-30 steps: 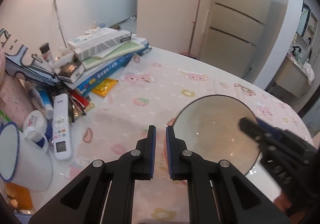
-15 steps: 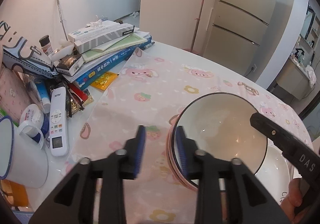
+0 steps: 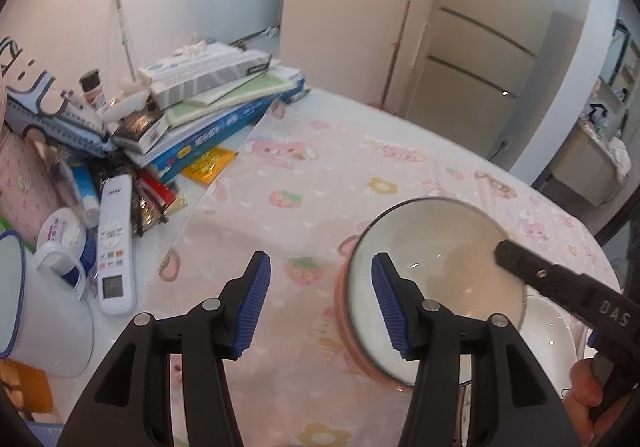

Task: Organize plates and bowls
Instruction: 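Set the white bowl onto the pink bowls and open both grippers, then move both grippers back and toward the white cartoon-rimmed plate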

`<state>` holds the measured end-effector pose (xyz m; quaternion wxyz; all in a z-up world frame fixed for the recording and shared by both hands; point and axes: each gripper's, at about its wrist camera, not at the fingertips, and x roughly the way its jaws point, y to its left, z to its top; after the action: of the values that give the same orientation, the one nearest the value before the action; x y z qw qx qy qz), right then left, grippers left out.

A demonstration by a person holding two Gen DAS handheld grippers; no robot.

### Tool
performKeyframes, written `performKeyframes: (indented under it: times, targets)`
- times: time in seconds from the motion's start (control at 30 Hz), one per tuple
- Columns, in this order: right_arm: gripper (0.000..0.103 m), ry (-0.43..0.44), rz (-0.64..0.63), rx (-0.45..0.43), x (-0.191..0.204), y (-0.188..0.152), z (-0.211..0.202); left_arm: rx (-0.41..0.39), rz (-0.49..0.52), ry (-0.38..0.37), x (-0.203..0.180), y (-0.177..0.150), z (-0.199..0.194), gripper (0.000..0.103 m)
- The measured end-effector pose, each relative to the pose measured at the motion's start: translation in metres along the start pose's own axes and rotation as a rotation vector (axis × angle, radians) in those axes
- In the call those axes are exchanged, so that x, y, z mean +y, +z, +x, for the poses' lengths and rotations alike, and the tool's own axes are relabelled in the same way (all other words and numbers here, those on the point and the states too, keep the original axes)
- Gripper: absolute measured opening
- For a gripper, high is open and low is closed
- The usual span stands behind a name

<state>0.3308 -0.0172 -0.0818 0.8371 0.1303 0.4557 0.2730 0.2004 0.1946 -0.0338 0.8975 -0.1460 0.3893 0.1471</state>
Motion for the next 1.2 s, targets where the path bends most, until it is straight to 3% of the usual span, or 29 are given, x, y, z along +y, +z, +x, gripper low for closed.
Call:
performKeyframes:
  times: [0.1,0.2,0.4,0.47,0.6,0.67,0.7,0.73,0.8,0.87,0.93,1.07,1.2]
  targets:
    - [0.014,0.022,0.03,0.005,-0.004,0.001,-0.001,-0.019,-0.044,-0.068,0.003,0.003,0.001,0.029]
    - [0.015,0.13,0.186,0.05,-0.03,0.001,0.006,0.003,-0.084,-0.119,0.008,0.003,0.008,0.019]
    - [0.012,0.273,0.339,0.059,-0.051,0.001,0.006,-0.032,-0.093,-0.172,0.008,0.004,-0.004,0.007]
    - [0.011,0.257,0.308,0.061,-0.046,0.003,0.004,-0.028,-0.068,-0.204,0.003,0.004,-0.006,0.004]
    - [0.011,0.041,0.077,0.031,-0.009,0.005,-0.004,-0.022,-0.029,-0.124,-0.005,0.002,-0.004,0.003]
    - [0.011,-0.047,-0.008,0.014,0.006,0.005,-0.008,-0.052,-0.005,-0.109,-0.008,0.002,-0.01,0.007]
    - [0.011,-0.098,-0.055,0.009,0.015,0.005,-0.011,-0.059,0.005,-0.12,-0.009,0.001,-0.012,0.017]
    - [0.011,-0.145,-0.107,0.004,0.025,0.004,-0.015,-0.066,0.014,-0.138,-0.011,0.001,-0.015,0.034]
    - [0.011,-0.175,-0.128,-0.008,0.031,0.007,-0.025,-0.097,0.036,-0.15,-0.016,0.0,-0.024,0.047]
    - [0.011,-0.174,-0.128,-0.04,0.036,0.012,-0.043,-0.136,0.083,-0.141,-0.025,-0.001,-0.035,0.048]
    - [0.012,-0.195,-0.14,-0.078,0.04,0.016,-0.061,-0.175,0.115,-0.142,-0.033,-0.004,-0.046,0.061]
    - [0.017,-0.298,-0.16,-0.178,0.047,0.02,-0.102,-0.226,0.17,-0.176,-0.049,-0.007,-0.064,0.067]
    - [0.017,-0.352,-0.199,-0.271,0.053,0.021,-0.151,-0.325,0.197,-0.204,-0.063,-0.012,-0.091,0.082]
